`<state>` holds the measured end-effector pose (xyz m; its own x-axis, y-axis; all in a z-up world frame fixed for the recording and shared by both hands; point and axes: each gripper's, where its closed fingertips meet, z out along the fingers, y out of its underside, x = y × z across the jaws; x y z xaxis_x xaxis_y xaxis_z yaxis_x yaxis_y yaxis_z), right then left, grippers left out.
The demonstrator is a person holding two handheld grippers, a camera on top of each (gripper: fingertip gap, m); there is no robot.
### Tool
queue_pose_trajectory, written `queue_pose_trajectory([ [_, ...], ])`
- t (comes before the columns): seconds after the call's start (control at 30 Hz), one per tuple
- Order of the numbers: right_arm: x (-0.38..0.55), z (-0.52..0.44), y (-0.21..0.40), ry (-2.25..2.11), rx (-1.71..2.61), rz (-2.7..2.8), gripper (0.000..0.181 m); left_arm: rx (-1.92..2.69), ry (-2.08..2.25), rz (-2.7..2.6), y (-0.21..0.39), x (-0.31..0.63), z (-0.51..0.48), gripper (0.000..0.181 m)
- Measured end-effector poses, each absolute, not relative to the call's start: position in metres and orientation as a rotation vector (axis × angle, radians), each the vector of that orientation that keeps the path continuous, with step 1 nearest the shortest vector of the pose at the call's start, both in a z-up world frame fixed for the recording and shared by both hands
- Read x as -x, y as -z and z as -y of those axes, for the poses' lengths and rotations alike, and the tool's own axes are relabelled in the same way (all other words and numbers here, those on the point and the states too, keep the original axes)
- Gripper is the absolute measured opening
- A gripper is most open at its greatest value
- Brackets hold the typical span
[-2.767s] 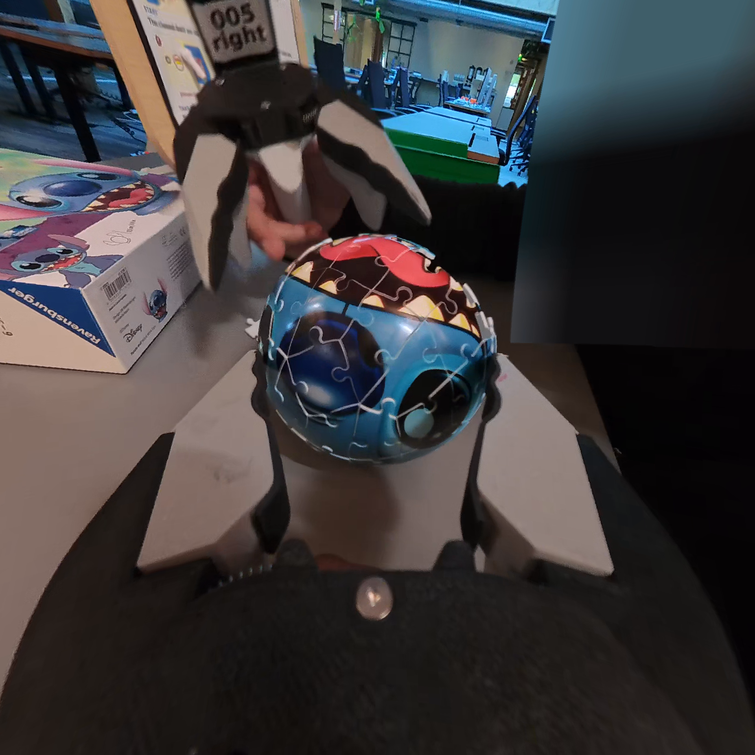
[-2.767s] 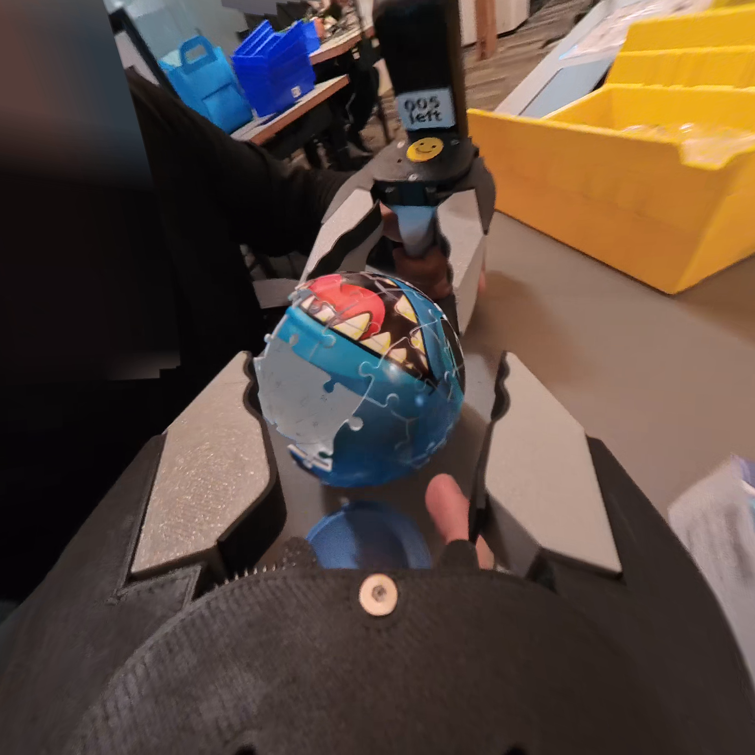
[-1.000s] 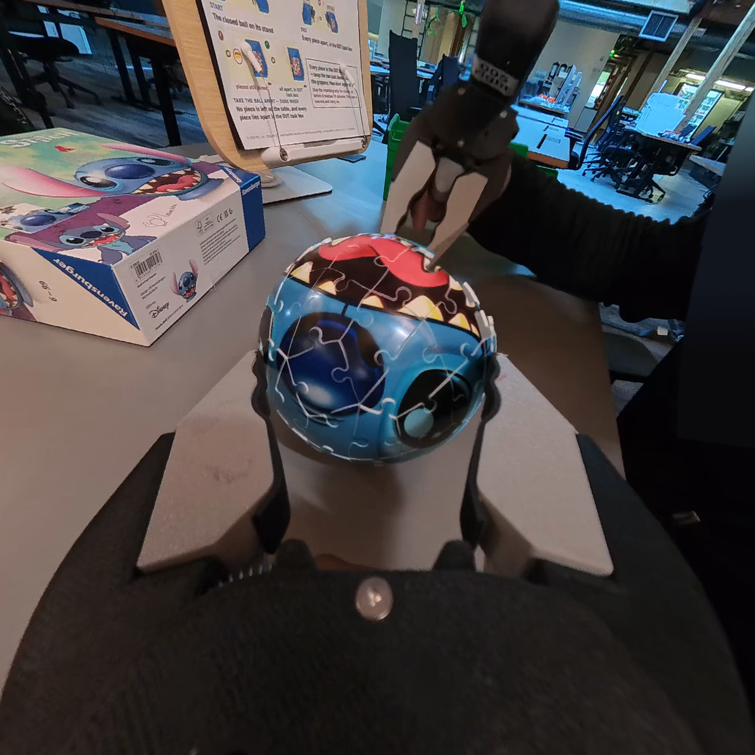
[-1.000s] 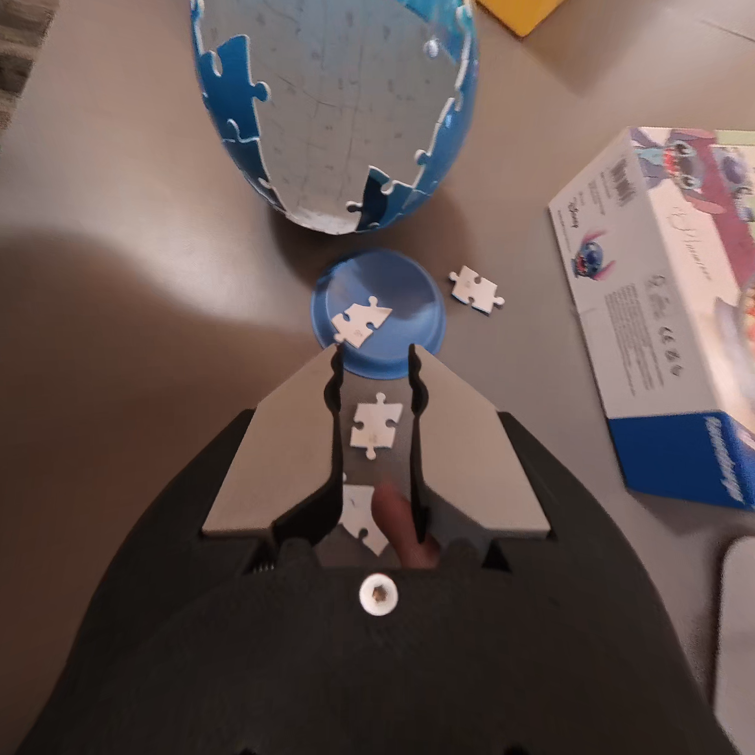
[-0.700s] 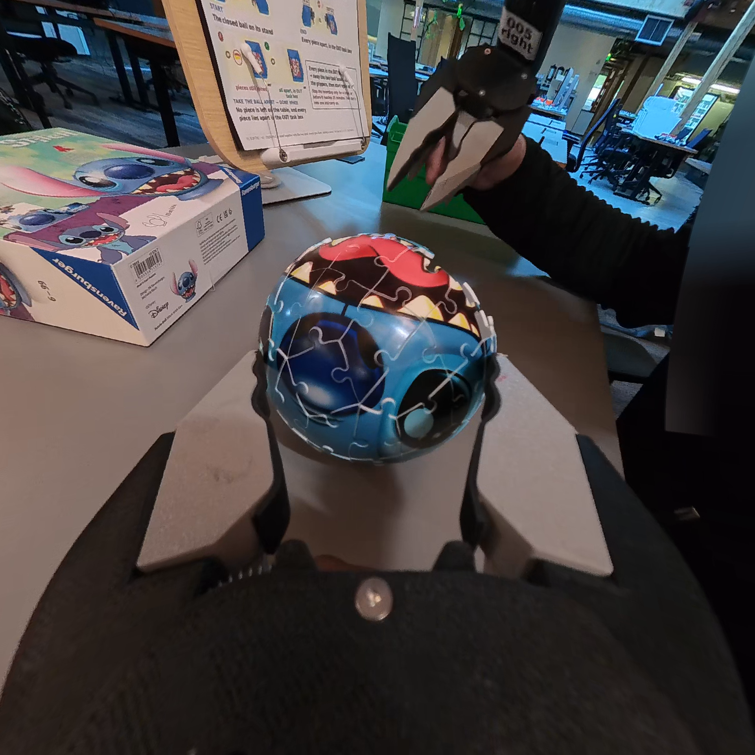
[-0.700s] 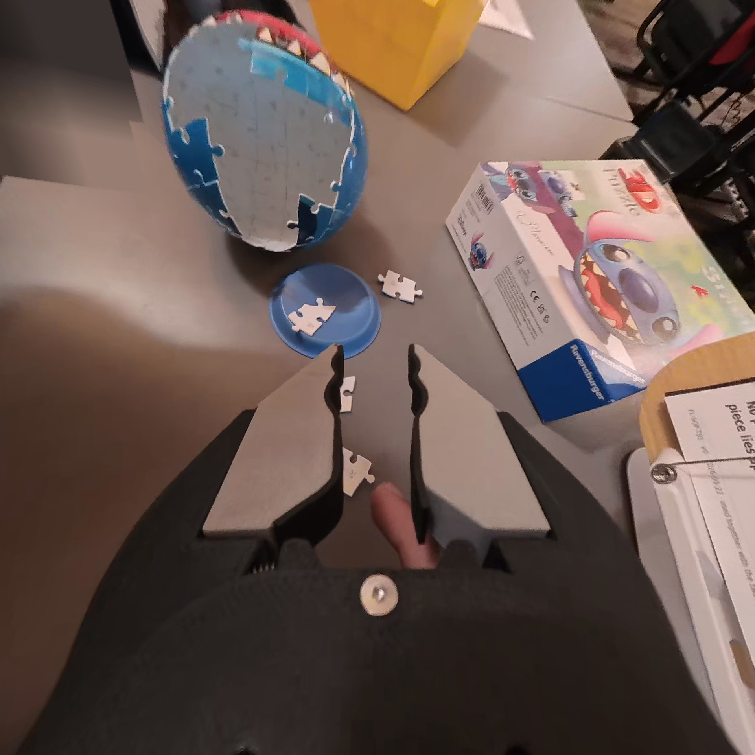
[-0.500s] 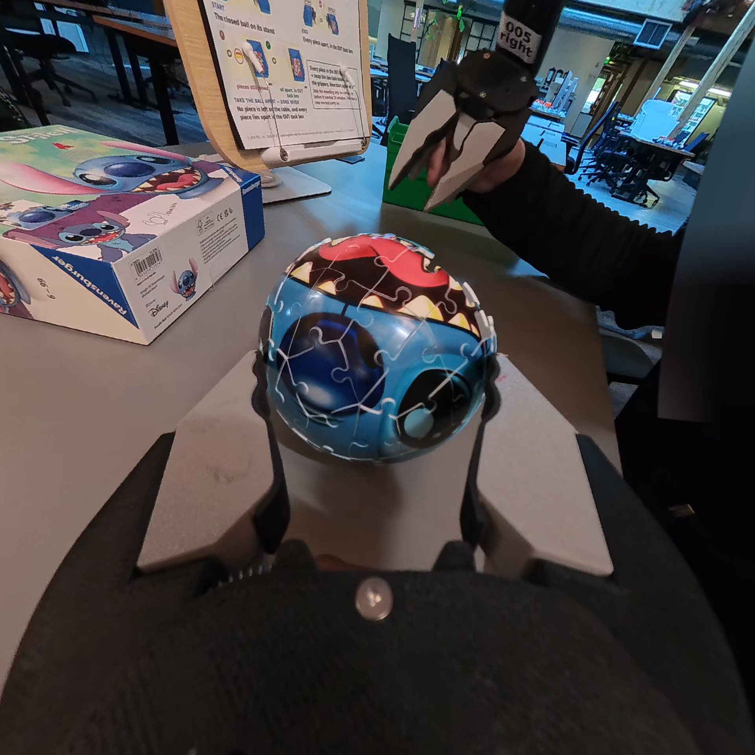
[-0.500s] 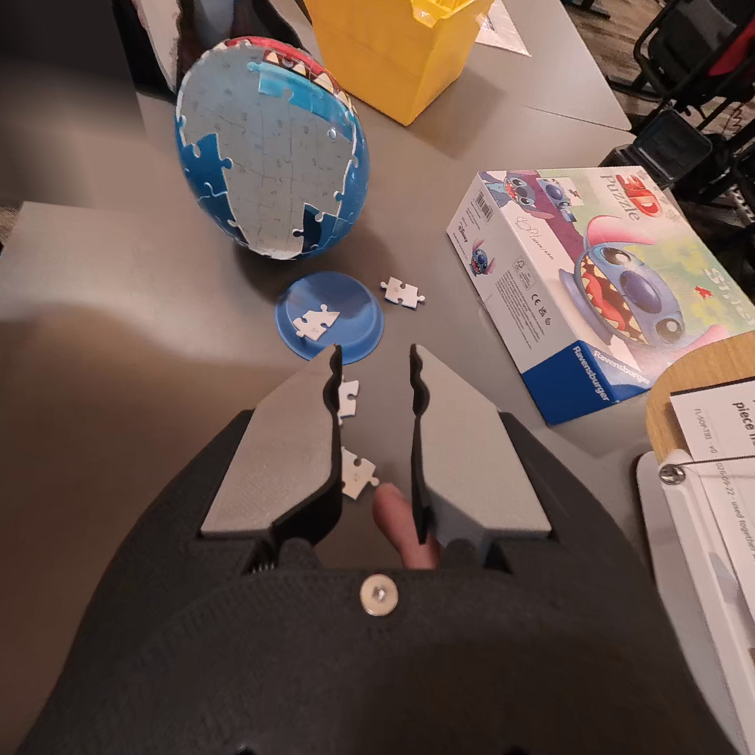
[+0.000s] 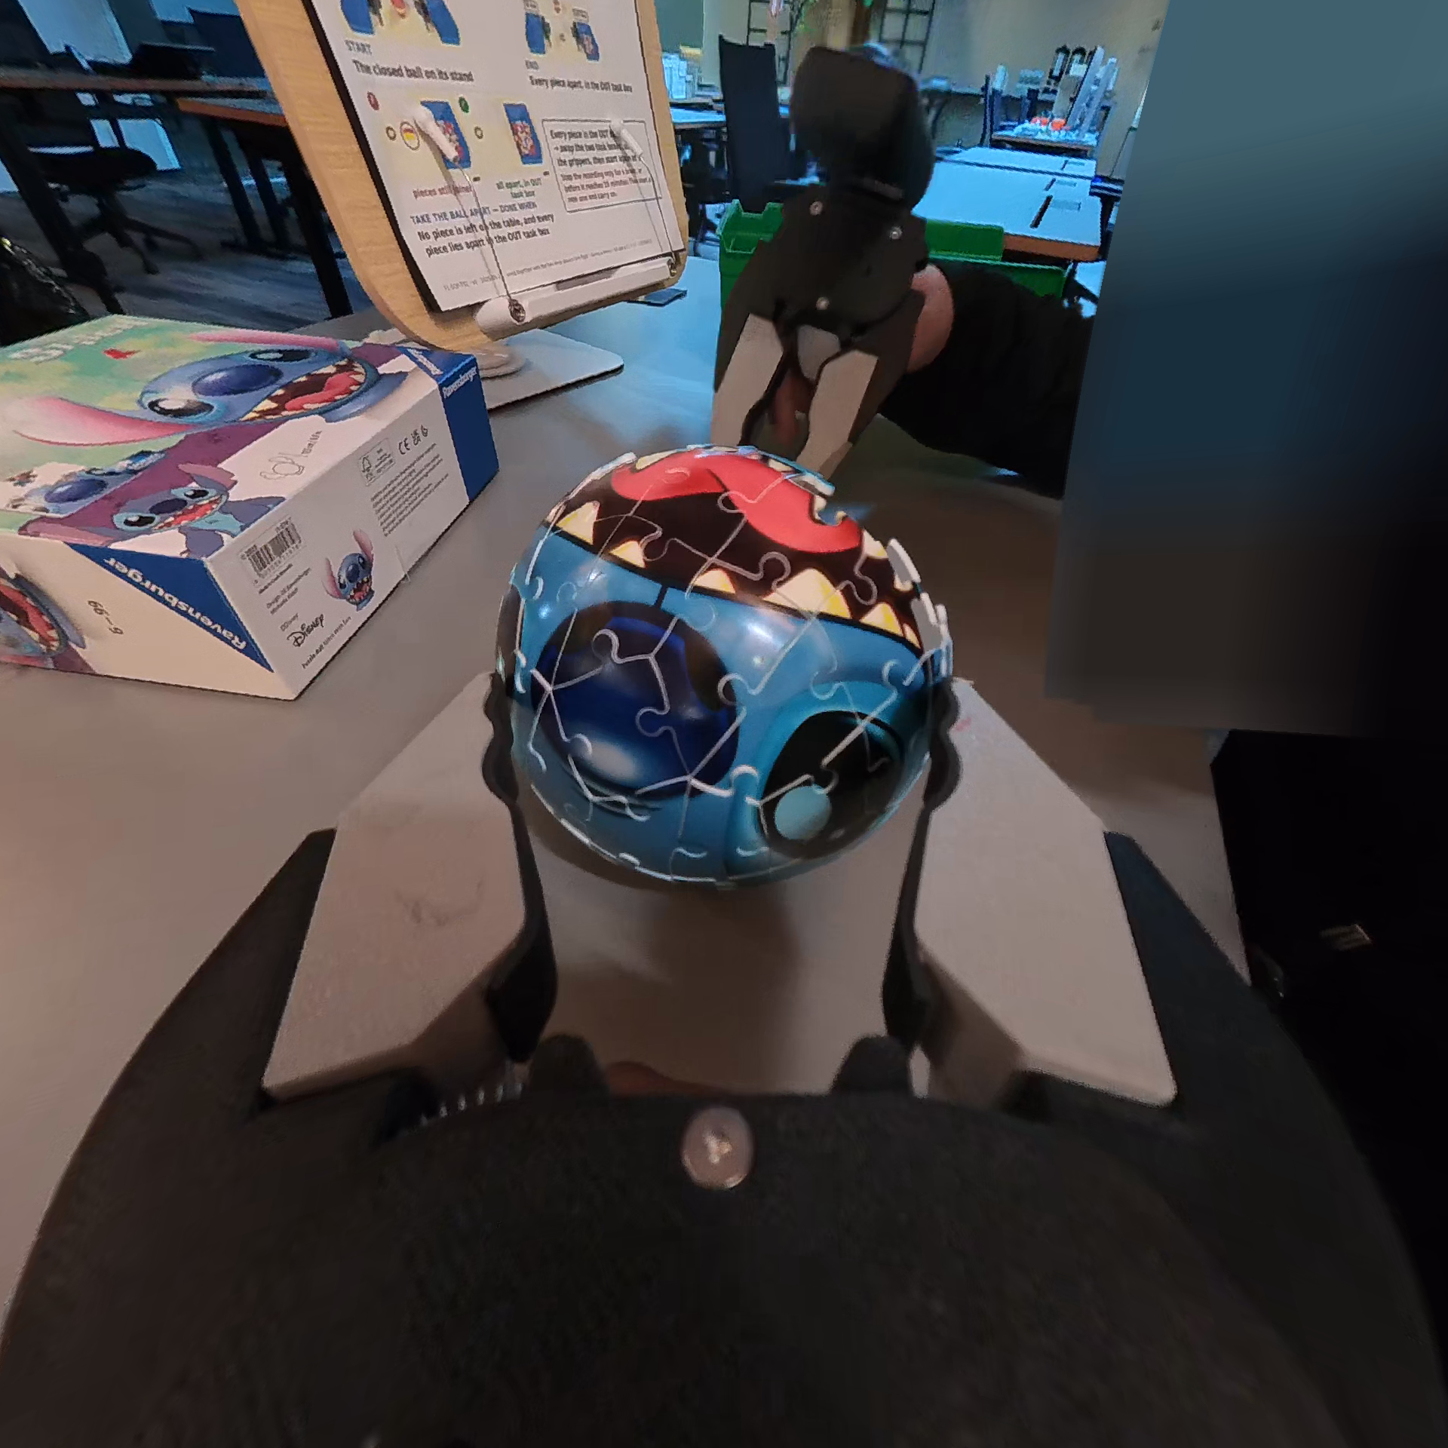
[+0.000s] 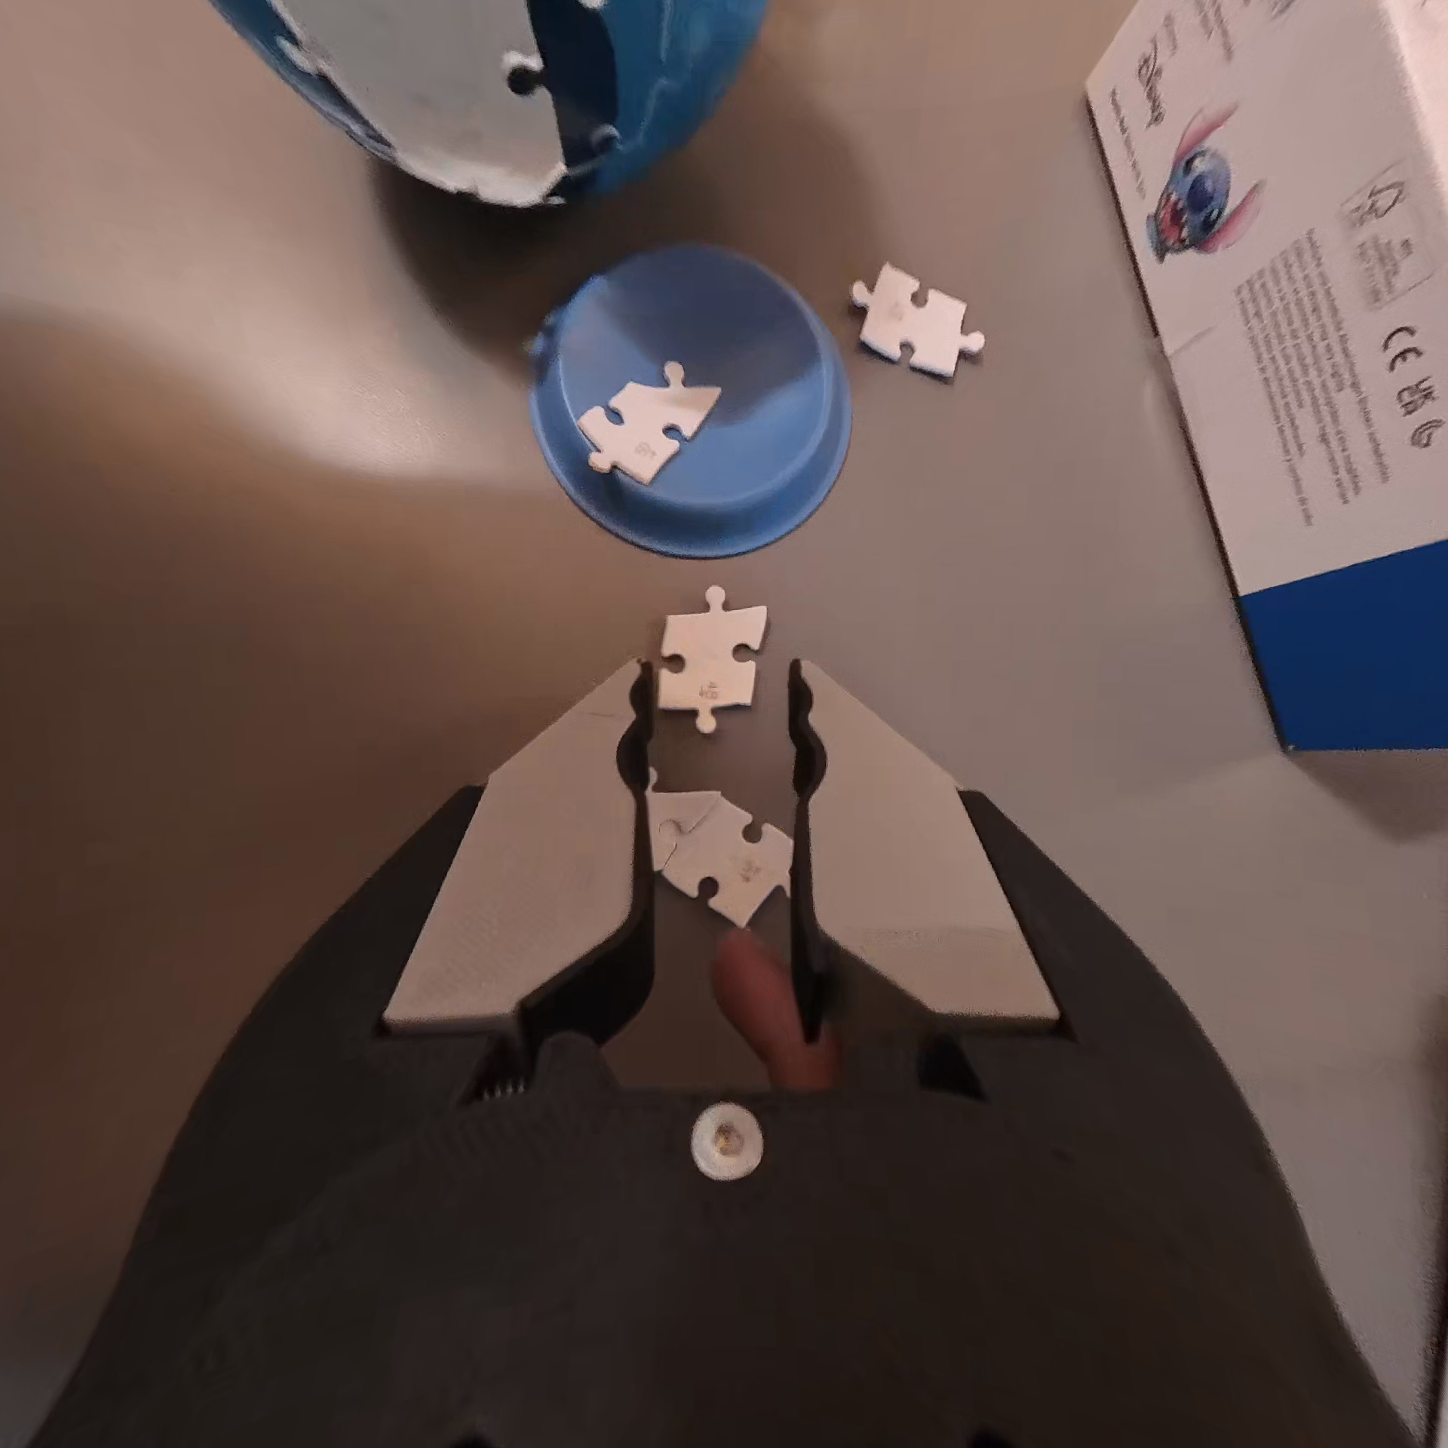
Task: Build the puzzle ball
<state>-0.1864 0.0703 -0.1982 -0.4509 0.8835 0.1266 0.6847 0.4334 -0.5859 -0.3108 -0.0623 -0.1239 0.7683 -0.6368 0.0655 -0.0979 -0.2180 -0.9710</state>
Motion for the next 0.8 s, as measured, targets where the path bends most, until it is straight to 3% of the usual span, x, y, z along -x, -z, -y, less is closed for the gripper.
queue_pose_trajectory([
  [0.57, 0.186, -0.061, 0.212, -0.7, 1.376, 2.339, 0.024, 1.714, 0.423, -0.685, 0.124, 0.3, 0.068, 0.105],
  [0.8, 0.187, -0.039, 0.188, -0.877, 1.272, 2.333, 0.023, 1.711, 0.398, -0.703, 0.125, 0.299, 0.069, 0.105],
])
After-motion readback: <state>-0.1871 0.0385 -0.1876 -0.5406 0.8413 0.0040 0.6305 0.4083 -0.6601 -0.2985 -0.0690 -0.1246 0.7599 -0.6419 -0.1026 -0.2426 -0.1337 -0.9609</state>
